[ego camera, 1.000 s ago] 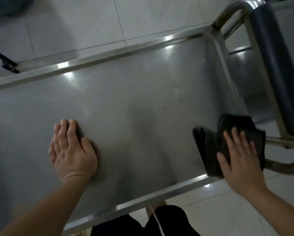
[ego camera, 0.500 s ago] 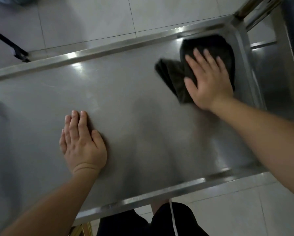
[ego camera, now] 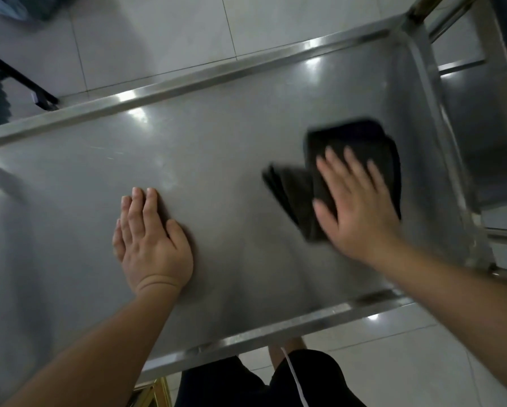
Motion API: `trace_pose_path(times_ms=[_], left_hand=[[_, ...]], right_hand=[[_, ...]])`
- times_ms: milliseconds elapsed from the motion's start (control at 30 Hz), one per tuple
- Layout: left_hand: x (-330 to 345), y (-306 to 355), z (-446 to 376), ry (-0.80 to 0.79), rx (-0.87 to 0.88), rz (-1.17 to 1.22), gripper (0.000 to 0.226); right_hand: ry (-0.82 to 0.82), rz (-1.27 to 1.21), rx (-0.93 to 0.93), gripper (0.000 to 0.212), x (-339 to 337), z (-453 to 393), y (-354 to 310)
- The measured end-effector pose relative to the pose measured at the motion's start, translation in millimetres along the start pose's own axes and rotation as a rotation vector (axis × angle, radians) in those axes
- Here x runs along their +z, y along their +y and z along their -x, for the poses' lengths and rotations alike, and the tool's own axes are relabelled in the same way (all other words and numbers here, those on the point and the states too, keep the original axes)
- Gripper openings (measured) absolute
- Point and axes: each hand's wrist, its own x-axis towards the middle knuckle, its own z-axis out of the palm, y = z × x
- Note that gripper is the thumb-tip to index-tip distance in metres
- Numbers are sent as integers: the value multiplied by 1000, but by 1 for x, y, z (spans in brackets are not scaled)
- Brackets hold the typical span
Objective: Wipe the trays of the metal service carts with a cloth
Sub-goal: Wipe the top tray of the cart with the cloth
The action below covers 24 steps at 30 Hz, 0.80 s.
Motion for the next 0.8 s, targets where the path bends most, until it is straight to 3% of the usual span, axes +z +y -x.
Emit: trace_pose_path(times_ms=[133,233,400,500,667,800], left_hand=[[1,-2,0,0,2,1,66],[1,-2,0,-13,1,6,67],[-2,1,1,-25,11,8,67],[-4,2,0,-38,4,4,68],[-4,1,0,-36,9,3,67],[-2,0,0,-13,7,0,66]], right_hand=[[-142,41,-79,70,20,131,-8],[-197,62,-109,70,22,143,-11],[-76,43,-154,71,16,39,-32],[5,5,-102,71,6,-56,-58],[-2,-35,51,76,-14,-204,-92],[-6,-56,93,75,-12,-232,-108]])
